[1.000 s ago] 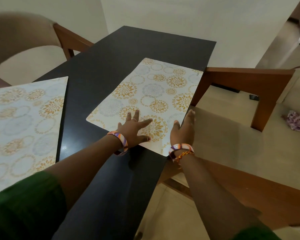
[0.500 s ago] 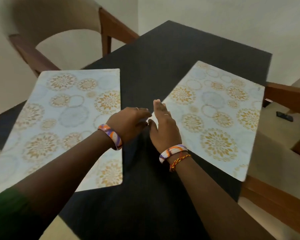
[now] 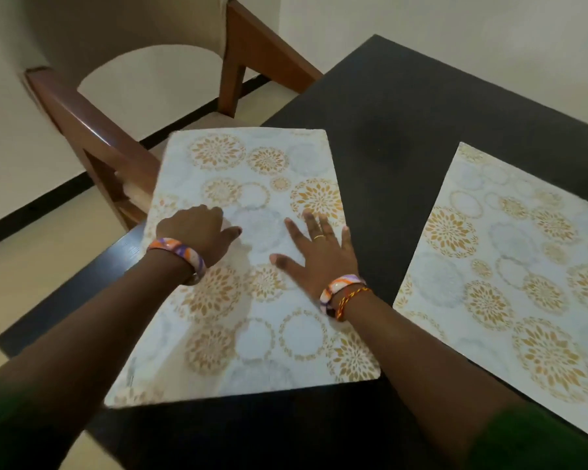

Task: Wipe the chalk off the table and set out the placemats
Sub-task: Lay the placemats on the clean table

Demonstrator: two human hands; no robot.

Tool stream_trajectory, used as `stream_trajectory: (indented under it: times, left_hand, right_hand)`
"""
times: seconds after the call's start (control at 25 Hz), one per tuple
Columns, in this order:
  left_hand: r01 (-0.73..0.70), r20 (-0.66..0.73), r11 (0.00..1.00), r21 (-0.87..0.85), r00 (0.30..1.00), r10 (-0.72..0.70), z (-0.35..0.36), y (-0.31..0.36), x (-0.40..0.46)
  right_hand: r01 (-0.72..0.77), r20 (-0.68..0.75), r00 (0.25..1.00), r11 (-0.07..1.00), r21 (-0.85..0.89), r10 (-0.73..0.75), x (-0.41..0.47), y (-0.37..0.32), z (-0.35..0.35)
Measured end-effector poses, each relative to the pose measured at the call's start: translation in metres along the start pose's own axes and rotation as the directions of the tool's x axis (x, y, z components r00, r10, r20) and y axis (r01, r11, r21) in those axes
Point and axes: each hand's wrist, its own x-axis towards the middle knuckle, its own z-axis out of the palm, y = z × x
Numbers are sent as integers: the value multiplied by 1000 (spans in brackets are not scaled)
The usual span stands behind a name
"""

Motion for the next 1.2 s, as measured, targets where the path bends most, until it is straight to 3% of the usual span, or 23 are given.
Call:
stream_trajectory:
  times: [0.16,0.32,0.44,0.6,0.72,1.2]
  left_hand:
    - [-207,59,978,-12,977,207,5,15,71]
    - [-292,62,956,-34,954,294,5,31,134]
    - [-194,67,975,-111,977,202,1,38,164]
    - [-88,33,972,-217,995,97,-4,43,182]
    - [-9,-30,971,-239,1000,1,-7,42,184]
    - [-30,-35,967,-252,999,22,-17,47,178]
  right_hand:
    - [-282,27,959,959,34,281,52,42,-24]
    - [-395,18,919,917,58,395,86,63,-40]
    - [-407,27,913,911,66,406,104,71,-51]
    - [-407,215,898,910,76,384,120,83,-72]
    - [-412,236,892,908,73,386,120,82,-75]
    - [-438,200,887,895,85,416,109,75,-72]
